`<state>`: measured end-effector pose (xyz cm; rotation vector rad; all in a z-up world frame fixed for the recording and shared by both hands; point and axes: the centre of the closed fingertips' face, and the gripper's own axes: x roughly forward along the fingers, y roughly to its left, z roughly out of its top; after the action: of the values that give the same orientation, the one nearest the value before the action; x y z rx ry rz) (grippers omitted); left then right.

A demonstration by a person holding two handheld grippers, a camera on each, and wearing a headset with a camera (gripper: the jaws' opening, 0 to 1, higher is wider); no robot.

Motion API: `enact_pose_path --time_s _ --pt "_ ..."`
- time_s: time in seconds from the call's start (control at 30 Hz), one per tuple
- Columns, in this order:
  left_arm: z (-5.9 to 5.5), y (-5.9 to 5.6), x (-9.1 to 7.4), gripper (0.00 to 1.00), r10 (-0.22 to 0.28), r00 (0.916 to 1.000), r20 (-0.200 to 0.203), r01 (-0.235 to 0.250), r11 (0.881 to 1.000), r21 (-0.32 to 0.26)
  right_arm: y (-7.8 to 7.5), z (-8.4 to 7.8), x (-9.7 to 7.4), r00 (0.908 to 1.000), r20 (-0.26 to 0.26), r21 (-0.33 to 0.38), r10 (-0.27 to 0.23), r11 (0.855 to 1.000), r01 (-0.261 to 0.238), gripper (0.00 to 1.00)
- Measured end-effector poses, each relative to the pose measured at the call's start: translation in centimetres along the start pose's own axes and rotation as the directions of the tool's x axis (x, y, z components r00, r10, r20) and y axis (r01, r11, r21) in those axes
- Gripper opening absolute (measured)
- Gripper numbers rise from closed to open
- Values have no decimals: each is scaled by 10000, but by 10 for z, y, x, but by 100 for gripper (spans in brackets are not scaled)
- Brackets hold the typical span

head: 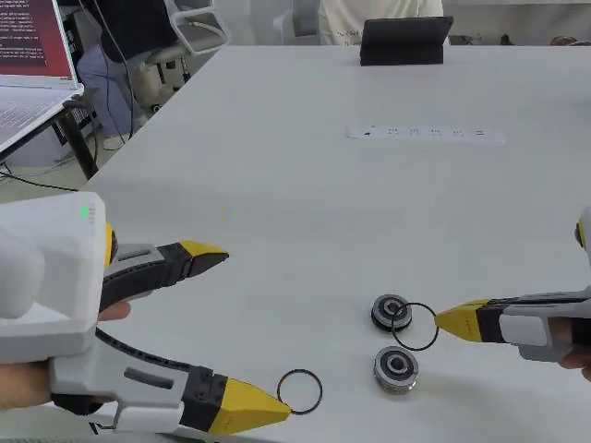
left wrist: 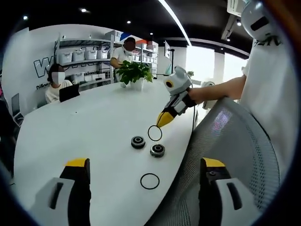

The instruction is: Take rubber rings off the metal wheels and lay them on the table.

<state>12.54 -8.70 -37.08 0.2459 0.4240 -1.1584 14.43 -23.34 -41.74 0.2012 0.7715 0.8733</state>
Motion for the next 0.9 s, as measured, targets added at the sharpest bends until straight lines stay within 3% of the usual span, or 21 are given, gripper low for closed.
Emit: enact_pose_path --time_s 0.23,0.47,0.63,0.9 --pt "-7 -2 1 99 107 9999 -21 -108 9996 -266 6 12 -9 9998 133 -544 -133 9984 140 0" --pt "-9 -4 2 97 134 9999 103 -129 9988 -468 13 40 -26 9970 688 -1117 -340 9929 415 0" --pt "-17 -6 3 98 81 9996 -254 -91 9992 -377 24 49 -33 9982 552 -1550 -243 9874 326 0" --pt "-19 -7 3 99 82 9995 -312 -94 9992 -384 36 62 -40 9995 143 -2685 -297 9627 324 0"
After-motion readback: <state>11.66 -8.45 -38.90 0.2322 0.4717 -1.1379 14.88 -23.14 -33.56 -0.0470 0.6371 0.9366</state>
